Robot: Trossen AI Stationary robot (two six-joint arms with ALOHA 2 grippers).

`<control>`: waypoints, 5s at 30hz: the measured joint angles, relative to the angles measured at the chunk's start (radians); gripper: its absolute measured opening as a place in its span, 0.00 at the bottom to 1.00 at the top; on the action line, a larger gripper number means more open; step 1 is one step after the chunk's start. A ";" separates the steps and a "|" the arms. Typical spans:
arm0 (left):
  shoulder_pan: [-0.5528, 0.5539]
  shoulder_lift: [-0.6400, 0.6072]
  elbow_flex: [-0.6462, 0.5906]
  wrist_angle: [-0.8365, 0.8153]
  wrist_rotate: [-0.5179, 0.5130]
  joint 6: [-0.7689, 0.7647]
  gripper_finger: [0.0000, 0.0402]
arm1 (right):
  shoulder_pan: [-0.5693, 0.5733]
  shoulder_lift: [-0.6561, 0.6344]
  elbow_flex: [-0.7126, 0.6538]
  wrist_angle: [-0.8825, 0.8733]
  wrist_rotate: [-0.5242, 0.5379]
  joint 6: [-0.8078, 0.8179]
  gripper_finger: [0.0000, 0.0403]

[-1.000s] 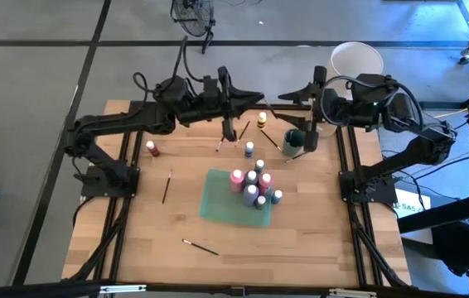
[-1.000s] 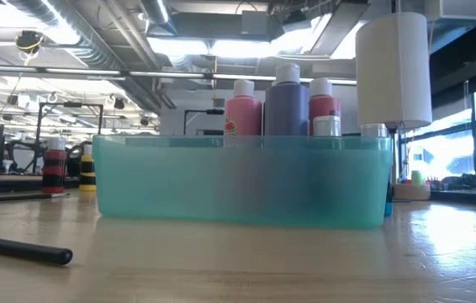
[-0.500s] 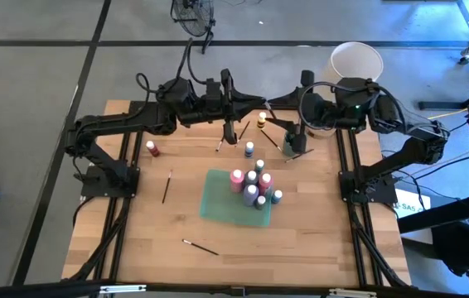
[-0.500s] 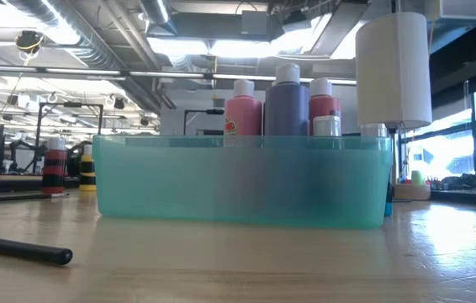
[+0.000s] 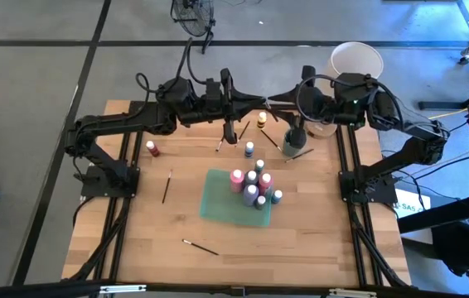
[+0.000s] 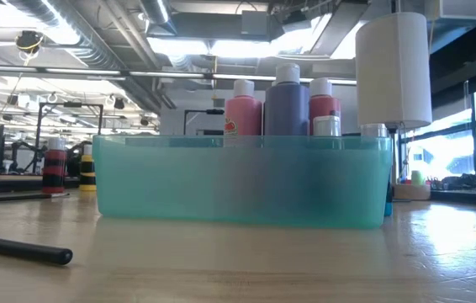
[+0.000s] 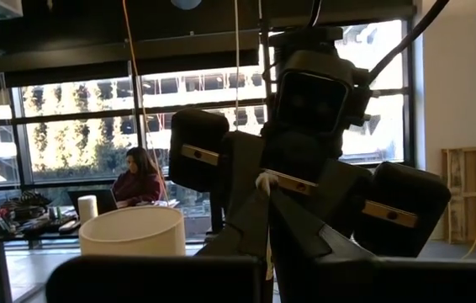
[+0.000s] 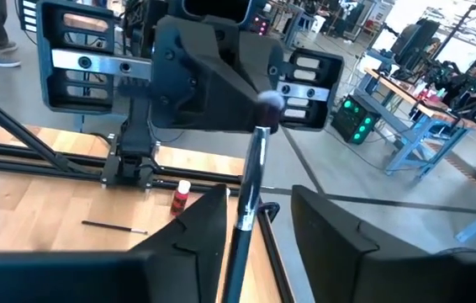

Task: Pick & Place Paint Supplies
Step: Put the black eyeshadow brush into the green cup

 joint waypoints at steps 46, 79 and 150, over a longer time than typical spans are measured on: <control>0.009 -0.001 0.001 0.000 -0.009 0.063 0.08 | -0.010 0.013 0.014 -0.066 0.016 -0.043 0.07; 0.044 -0.002 0.001 -0.015 -0.317 0.249 0.30 | -0.010 -0.732 0.008 -0.674 -0.019 0.536 0.08; 0.364 -0.312 0.000 -0.793 0.037 0.287 0.24 | -0.100 -0.588 -1.500 0.917 0.526 0.523 0.08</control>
